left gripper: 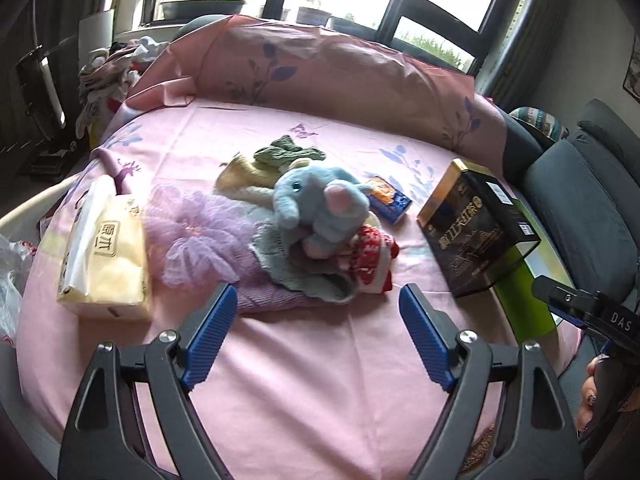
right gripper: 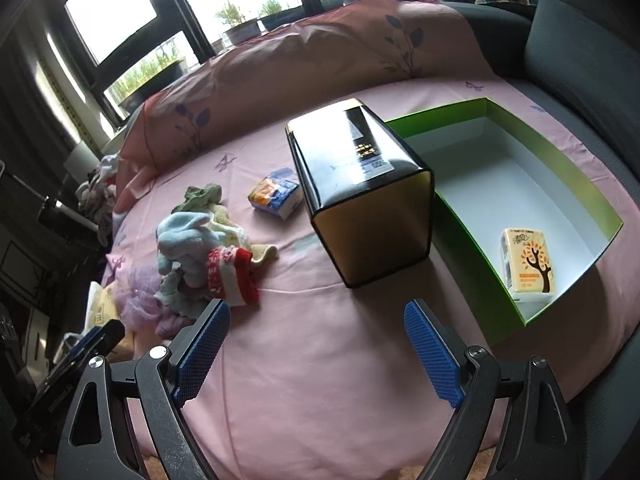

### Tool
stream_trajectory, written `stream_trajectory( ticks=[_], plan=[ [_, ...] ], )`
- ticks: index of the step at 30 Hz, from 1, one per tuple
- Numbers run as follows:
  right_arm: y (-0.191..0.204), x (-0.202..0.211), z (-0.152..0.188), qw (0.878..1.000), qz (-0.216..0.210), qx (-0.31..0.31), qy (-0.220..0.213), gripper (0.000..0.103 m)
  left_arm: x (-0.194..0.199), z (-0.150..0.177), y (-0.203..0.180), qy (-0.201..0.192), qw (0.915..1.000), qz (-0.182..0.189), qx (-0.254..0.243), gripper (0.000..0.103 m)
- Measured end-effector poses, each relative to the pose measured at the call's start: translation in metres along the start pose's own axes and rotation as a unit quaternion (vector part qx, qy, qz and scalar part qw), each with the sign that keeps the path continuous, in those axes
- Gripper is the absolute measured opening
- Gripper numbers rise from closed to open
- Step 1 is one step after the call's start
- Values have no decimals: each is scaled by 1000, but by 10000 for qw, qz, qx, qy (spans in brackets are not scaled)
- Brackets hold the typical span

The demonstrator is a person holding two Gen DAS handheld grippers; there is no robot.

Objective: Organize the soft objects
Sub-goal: 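Withdraw the right gripper from the box back toward the soft toys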

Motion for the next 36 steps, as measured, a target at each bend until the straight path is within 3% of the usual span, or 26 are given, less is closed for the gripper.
stream_trajectory(
  ticks=[7,12,19,31,36],
  plan=[
    [35,-11,14,9998,18,196,80,90,-4,13,30,172,9993,-50,328,82],
    [55,-19,25,9983,54,542,226,90,-2,17,32,158,9995,-158,241,83],
    [66,-19,27,9973,68,692,218,89,7,12,30,-31,9994,-27,337,83],
    [74,-25,31,9969,-22,736,280,90,4,17,37,54,9985,-209,511,82],
    [80,-29,29,9969,-308,674,256,90,1,20,47,107,9972,-340,664,82]
  ],
)
Point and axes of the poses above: each gripper's, at about its wrist camera, not at the fingertips, and x roughly against the way its jaws point, y to its left, z to its underside, the point moved 9 cm from there along -x, roughly the way its jaws point, and after that the axes turned 12 degrees about -z, right-handed, at the moved point
